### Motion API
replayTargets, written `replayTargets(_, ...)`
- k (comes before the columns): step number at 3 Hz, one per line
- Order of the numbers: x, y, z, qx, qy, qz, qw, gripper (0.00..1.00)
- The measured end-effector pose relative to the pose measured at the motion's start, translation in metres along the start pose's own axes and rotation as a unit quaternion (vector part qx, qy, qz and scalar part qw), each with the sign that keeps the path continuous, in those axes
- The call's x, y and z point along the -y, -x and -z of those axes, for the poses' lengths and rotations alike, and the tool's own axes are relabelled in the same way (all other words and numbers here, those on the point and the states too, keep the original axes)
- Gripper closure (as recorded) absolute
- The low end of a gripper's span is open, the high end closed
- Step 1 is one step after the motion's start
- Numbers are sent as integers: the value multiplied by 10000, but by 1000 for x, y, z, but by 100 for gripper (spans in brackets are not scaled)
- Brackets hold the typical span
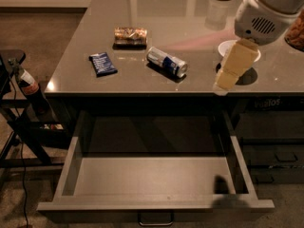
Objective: Place redbull can into top drawer
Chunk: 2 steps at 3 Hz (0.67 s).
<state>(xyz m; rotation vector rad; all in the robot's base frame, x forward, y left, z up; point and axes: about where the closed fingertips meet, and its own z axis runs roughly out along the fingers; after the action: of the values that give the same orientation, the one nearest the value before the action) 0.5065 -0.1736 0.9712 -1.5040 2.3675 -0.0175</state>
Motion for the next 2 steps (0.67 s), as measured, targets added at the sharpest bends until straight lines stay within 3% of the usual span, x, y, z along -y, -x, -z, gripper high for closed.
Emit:
replayTargets(1, 2, 7, -11, 137, 43, -90, 9999, 0)
replayTargets(2, 30, 49, -62, 335, 240, -241, 9989, 0)
